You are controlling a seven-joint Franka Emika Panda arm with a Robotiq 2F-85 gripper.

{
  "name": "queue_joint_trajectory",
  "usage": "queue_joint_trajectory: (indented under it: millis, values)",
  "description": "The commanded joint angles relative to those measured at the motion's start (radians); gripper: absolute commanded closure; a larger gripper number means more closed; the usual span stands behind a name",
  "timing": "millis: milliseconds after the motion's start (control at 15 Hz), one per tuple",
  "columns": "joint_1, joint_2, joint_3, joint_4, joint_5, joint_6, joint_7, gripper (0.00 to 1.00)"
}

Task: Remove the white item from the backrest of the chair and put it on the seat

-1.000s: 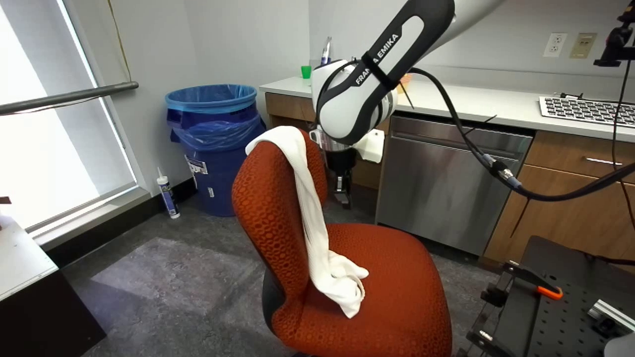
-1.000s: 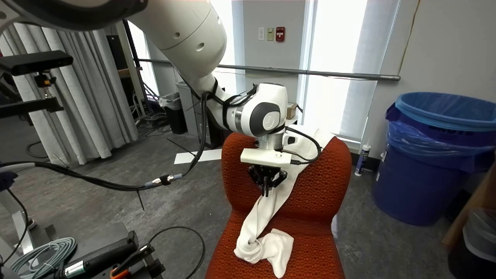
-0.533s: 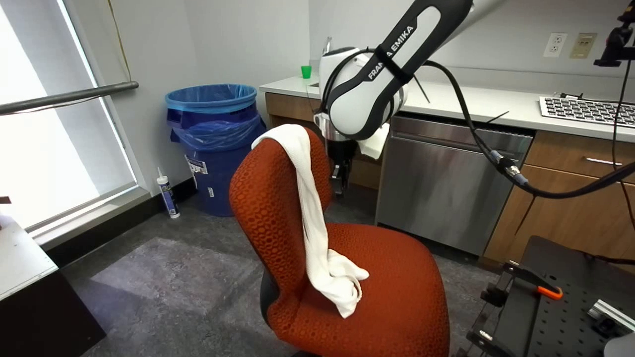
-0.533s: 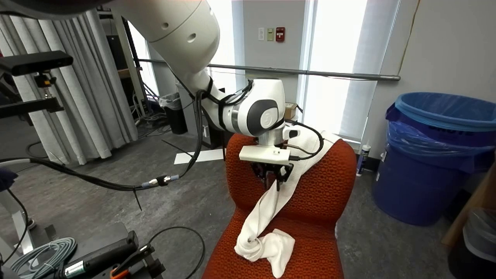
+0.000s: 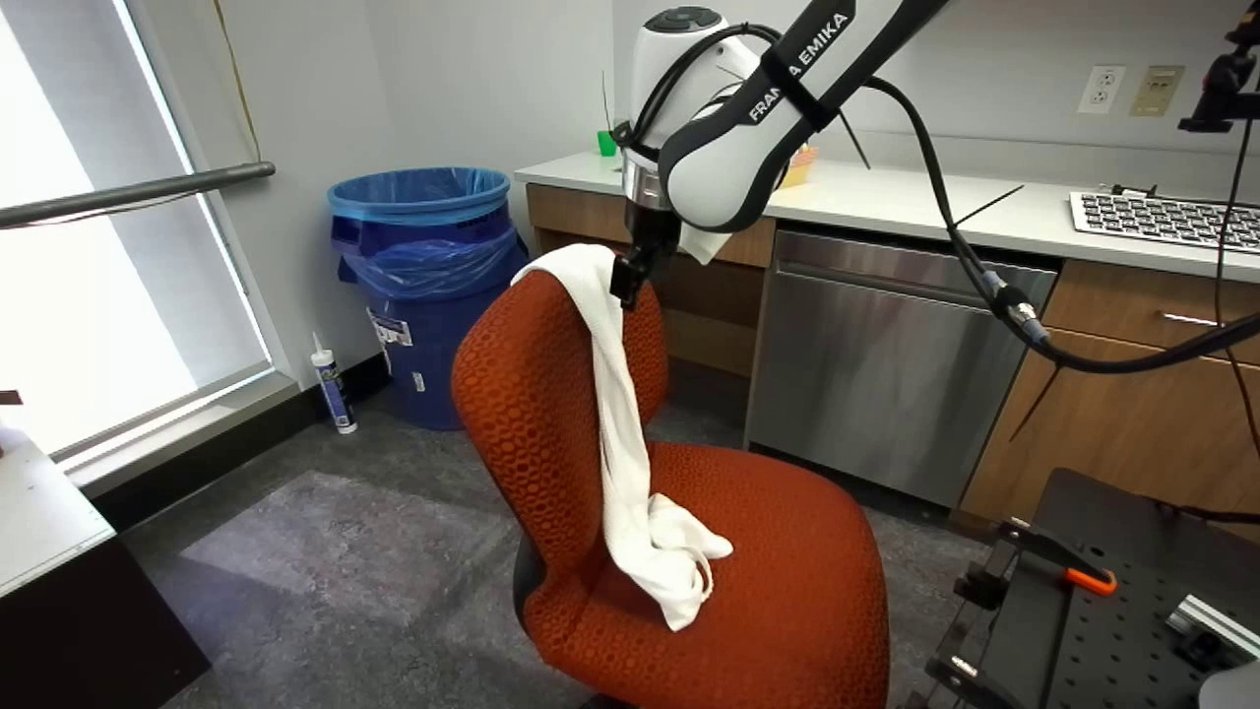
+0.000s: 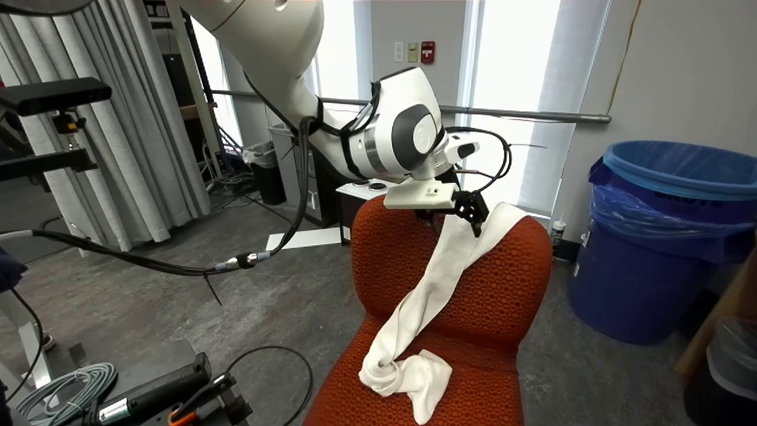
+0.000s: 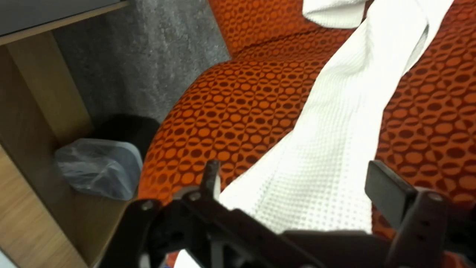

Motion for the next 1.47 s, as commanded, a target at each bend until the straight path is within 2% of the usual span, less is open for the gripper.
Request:
queue_joint_trajectory:
  millis: [0,200,333,667,867,933,1000,1400]
  values:
    - [0.06,0.05,-0.09,0.111,-0.094,0.008,0.155,0.0]
    - [0.06,0.097,-0.097,0.191,-0.076,-0.024,0.186,0.0]
    - [0.035,0.127,-0.068,0.229,-0.028,-0.047,0.149,0.0]
    - [-0.046,0.189,0.042,0.305,0.177,-0.116,0.043,0.0]
    - [-0.05,0.224,0.046,0.356,0.21,-0.141,0.041,0.0]
    - [-0.048,0.236,0.041,0.369,0.209,-0.146,0.047,0.17]
    - [-0.046,0.245,0.037,0.379,0.206,-0.148,0.048,0.26]
    - [-0.058,0.263,0.059,0.374,0.216,-0.161,0.018,0.77]
